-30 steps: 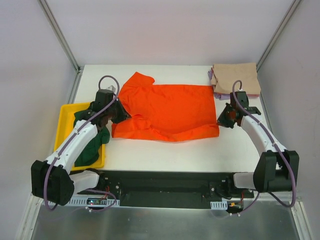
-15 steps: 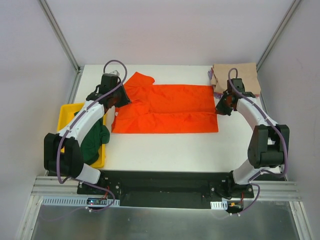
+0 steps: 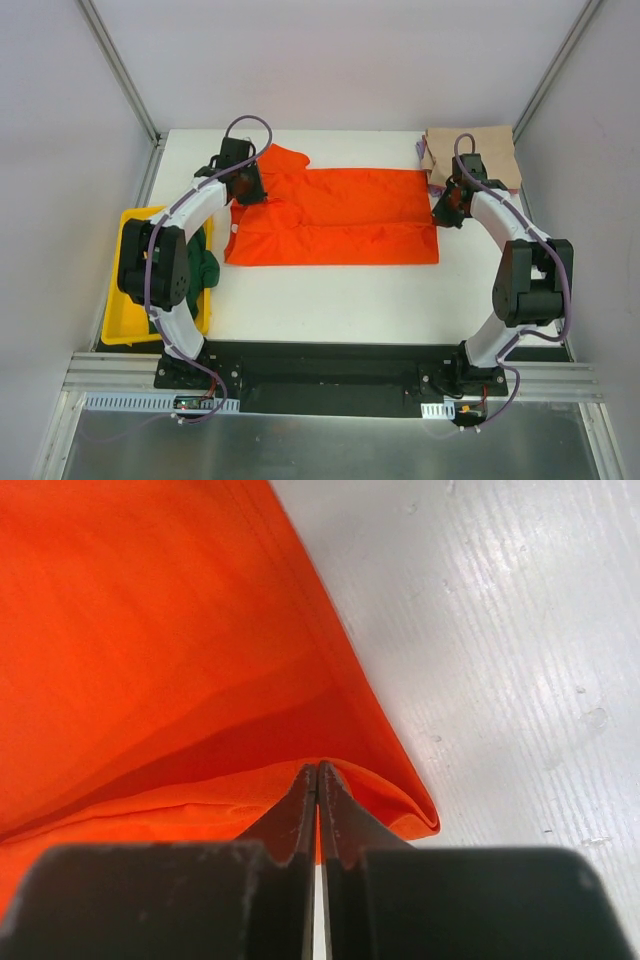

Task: Fold and stack the t-shirts
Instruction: Fold the flattened tshirt in 1/3 of the way

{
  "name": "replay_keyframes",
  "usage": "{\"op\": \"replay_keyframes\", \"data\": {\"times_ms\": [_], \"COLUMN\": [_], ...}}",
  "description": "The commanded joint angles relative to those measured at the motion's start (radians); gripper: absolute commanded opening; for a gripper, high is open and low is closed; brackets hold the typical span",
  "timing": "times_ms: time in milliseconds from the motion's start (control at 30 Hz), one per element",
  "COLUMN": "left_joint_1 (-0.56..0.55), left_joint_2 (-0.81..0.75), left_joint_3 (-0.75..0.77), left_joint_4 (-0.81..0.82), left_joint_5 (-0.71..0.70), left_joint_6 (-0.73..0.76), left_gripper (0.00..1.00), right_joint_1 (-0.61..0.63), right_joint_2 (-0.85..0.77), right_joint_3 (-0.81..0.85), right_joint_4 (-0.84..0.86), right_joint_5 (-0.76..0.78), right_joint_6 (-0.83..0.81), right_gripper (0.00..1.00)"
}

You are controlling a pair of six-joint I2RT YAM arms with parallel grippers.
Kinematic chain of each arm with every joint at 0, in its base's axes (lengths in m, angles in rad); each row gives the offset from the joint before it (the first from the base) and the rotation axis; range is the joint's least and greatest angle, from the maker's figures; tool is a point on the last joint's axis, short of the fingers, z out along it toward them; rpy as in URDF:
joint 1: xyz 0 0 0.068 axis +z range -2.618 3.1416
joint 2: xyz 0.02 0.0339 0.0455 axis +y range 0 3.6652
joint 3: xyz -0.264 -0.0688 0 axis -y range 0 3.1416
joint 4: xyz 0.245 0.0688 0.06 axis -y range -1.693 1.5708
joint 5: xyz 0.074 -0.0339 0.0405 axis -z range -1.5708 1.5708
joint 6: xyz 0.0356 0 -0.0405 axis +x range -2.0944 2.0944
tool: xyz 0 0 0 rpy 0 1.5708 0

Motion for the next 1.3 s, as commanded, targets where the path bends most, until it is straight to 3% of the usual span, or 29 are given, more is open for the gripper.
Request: {"op": "replay_keyframes", "data": {"times_ms": [0, 33, 67, 133, 167, 200, 333, 500, 633, 800, 933, 1067, 1267], "left_joint_1": [0.020, 0.021, 0.021, 0.021, 0.021, 0.021, 0.021, 0.018, 0.018, 0.017, 0.017, 0.007, -0.072], "left_joint_2": [0.014, 0.018, 0.026, 0.038, 0.046, 0.049, 0.000, -0.020, 0.026, 0.066, 0.051, 0.008, -0.185], "left_joint_3": [0.049, 0.056, 0.065, 0.092, 0.117, 0.138, 0.135, 0.045, -0.024, -0.091, -0.196, -0.321, -0.562], "left_joint_4": [-0.008, -0.011, -0.014, -0.025, -0.046, -0.069, -0.083, -0.062, -0.028, -0.008, 0.005, 0.025, 0.038], "left_joint_5": [-0.080, -0.088, -0.086, -0.080, -0.077, -0.071, 0.008, 0.121, 0.188, 0.245, 0.204, 0.223, 0.165], "left_joint_6": [0.023, 0.022, 0.025, 0.037, 0.038, 0.037, 0.016, -0.055, -0.118, -0.161, -0.190, -0.204, -0.254], "left_gripper": [0.00, 0.08, 0.24, 0.72, 0.93, 0.99, 0.99, 0.99, 0.99, 0.99, 0.99, 0.99, 0.99], "right_joint_1": [-0.007, -0.007, -0.007, -0.007, -0.007, -0.006, 0.002, 0.071, 0.134, 0.161, 0.169, 0.170, 0.178], "right_joint_2": [0.024, 0.031, 0.036, 0.045, 0.045, 0.041, -0.024, -0.096, -0.015, 0.093, 0.099, 0.047, -0.154], "right_joint_3": [0.039, 0.044, 0.047, 0.062, 0.071, 0.082, 0.050, -0.063, -0.068, -0.040, -0.117, -0.239, -0.450], "right_joint_4": [-0.008, -0.010, -0.007, -0.004, -0.007, -0.014, -0.022, 0.054, 0.099, 0.079, 0.122, 0.130, 0.099], "right_joint_5": [0.069, 0.075, 0.072, 0.069, 0.061, 0.057, 0.058, -0.026, -0.138, -0.150, -0.144, -0.167, -0.141], "right_joint_6": [0.031, 0.037, 0.043, 0.042, 0.031, 0.023, 0.003, -0.055, -0.057, -0.043, -0.009, -0.003, 0.019], "right_gripper": [0.03, 0.07, 0.12, 0.21, 0.35, 0.52, 0.99, 0.96, 0.96, 0.96, 0.96, 0.96, 0.96]}}
